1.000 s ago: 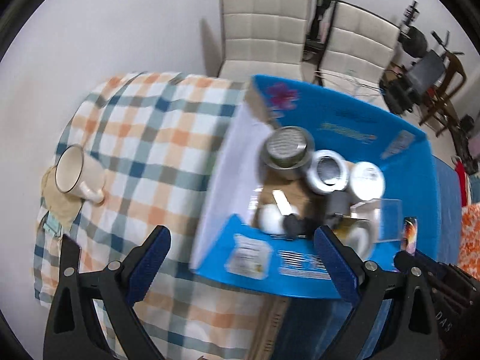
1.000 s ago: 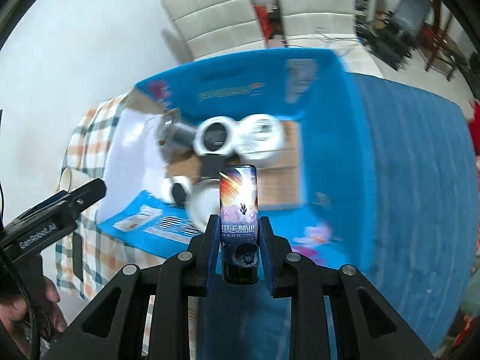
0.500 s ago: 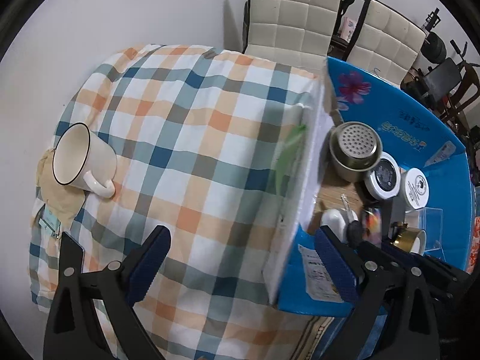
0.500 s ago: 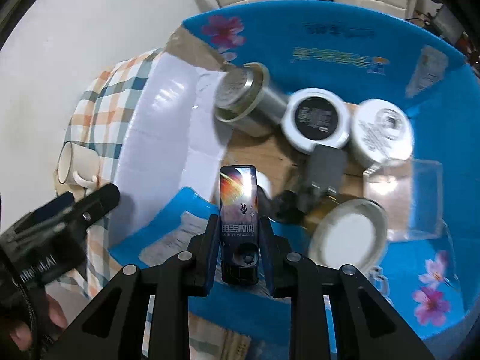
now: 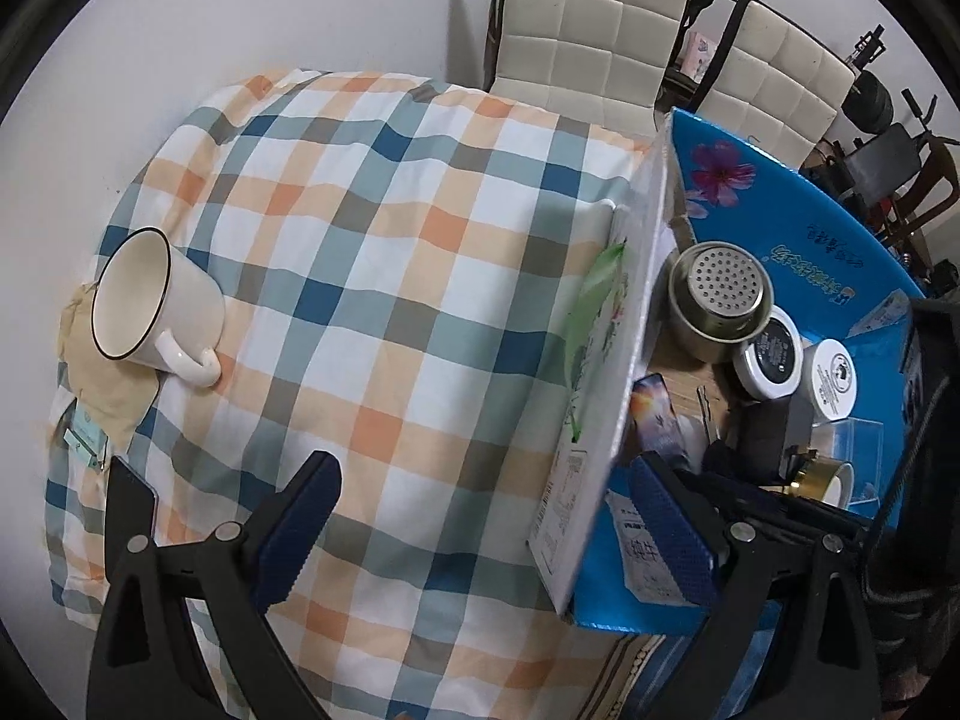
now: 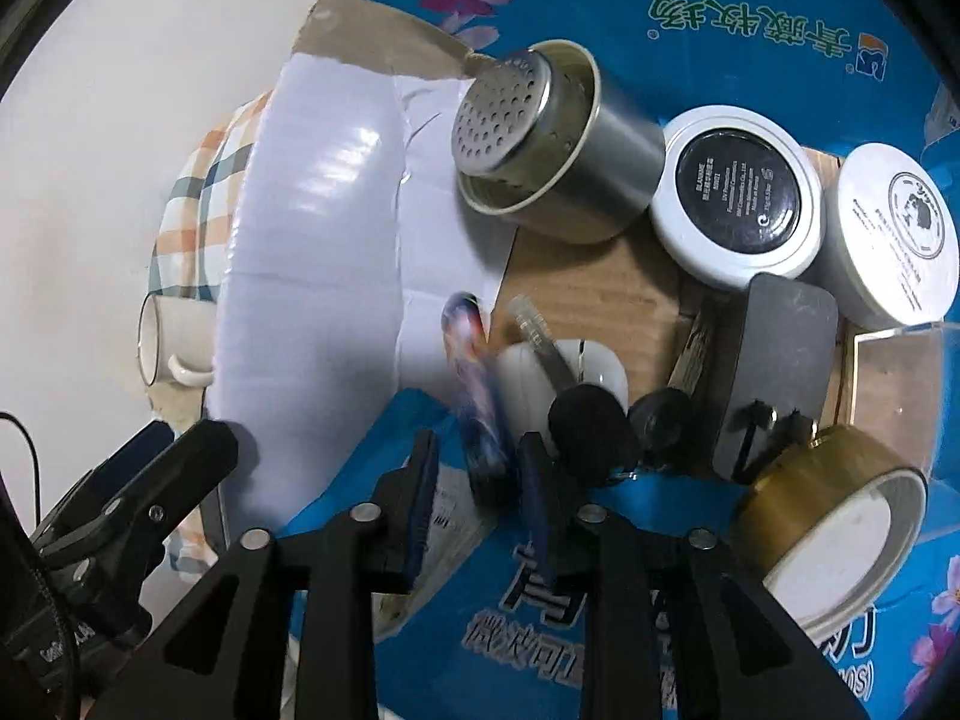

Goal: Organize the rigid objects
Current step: 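Carry the phone into the blue box beside the earbud case and release, then lift the right tool out of the blue box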

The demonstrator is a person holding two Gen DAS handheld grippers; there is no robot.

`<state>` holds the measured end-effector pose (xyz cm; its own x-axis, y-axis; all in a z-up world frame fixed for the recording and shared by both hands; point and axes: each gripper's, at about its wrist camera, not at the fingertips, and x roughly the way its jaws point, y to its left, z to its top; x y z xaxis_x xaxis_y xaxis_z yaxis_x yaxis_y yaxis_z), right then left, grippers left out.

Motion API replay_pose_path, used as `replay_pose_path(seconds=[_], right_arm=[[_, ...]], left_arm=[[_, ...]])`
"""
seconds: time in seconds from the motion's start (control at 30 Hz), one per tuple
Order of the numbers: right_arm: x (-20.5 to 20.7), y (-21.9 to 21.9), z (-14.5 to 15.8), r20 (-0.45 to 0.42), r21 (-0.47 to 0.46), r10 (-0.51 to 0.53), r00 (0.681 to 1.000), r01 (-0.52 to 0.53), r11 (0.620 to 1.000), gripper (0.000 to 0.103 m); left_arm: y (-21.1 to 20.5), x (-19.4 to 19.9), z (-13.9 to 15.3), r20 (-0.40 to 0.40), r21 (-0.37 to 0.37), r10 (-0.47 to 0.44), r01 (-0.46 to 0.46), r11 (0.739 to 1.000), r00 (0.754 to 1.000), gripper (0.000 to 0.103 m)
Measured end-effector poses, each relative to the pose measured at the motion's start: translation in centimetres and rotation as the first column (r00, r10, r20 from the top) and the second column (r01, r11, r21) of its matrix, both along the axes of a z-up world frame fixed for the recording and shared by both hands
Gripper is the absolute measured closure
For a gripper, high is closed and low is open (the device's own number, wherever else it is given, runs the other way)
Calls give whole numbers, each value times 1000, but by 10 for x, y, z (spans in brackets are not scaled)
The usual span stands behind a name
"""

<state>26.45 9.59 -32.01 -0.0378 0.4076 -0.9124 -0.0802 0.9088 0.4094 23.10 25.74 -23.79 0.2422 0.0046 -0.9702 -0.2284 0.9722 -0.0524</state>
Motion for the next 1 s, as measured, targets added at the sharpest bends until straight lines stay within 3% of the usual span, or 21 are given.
replay_pose_path(seconds=[0.07, 0.17, 0.3, 0.37, 0.6, 1.0], right_arm=[[-7, -2, 14, 28, -19, 12, 1000, -12, 1000, 62], [-18, -18, 46, 106, -95, 5, 994, 5, 995, 45], [-29, -47, 87, 189, -191, -47, 981, 84, 978, 22], [-33, -65, 103, 217, -244, -63, 974, 117, 963, 16], [-43, -117, 137, 272, -352, -93, 958, 189, 917, 10], [-69, -151, 191, 316, -320, -131, 940, 236, 917, 9]], left_arm=[[-4, -2, 8, 9, 5, -7, 7, 1000, 1000, 5], [-14, -7, 25, 33, 13, -29, 29, 999, 999, 5], [-34, -12, 43, 53, 0, -65, 65, 998, 996, 5], [-45, -14, 52, 63, 2, -86, 86, 996, 994, 5], [-80, -16, 76, 97, 16, -151, 151, 988, 984, 5], [-111, -34, 131, 163, 25, -182, 180, 983, 970, 5]])
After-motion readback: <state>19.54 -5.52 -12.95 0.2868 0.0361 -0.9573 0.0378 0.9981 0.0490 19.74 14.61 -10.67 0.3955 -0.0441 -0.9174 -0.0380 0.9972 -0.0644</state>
